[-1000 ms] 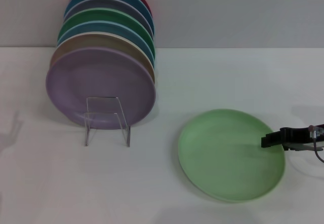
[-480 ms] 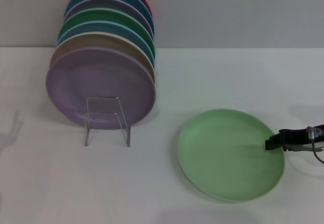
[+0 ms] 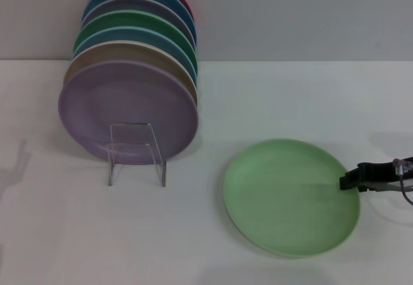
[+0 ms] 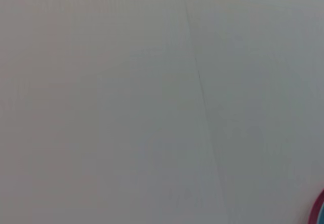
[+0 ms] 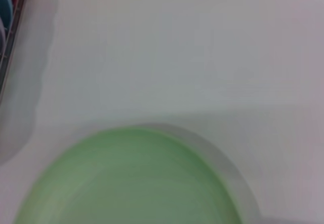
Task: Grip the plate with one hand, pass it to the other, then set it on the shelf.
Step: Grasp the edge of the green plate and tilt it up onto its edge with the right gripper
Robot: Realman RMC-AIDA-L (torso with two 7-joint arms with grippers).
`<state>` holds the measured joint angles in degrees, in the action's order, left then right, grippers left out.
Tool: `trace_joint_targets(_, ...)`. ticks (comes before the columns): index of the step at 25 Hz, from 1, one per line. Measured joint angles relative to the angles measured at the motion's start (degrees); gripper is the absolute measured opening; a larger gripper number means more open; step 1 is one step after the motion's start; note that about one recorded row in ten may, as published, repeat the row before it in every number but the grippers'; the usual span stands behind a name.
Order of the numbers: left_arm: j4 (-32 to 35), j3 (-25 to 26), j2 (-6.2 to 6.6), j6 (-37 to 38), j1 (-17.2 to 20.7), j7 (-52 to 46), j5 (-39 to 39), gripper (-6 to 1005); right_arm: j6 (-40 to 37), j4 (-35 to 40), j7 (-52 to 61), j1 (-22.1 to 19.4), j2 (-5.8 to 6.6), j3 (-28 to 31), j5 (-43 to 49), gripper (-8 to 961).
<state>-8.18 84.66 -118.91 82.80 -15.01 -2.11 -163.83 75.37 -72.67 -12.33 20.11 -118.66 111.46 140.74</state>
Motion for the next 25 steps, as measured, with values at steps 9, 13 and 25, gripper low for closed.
trace_joint_targets(9,0.05,-0.15,-0.08,-0.07,0.26,0.00,0.00,801,7.29,-4.57,-0.47,0.75,0.94,2.81,0.02,282)
trace_joint_targets(13,0.01,-0.31,-0.17,-0.10,0.32,0.00,0.00,801,13.53,-9.04,1.90,3.16,1.60,6.30,0.27,286)
trace_joint_targets(25,0.21,-0.29,-0.18,-0.19,-0.17,-0.50,-0.30,801,22.20,-2.70,4.19,13.50,5.46,9.05,10.69,644)
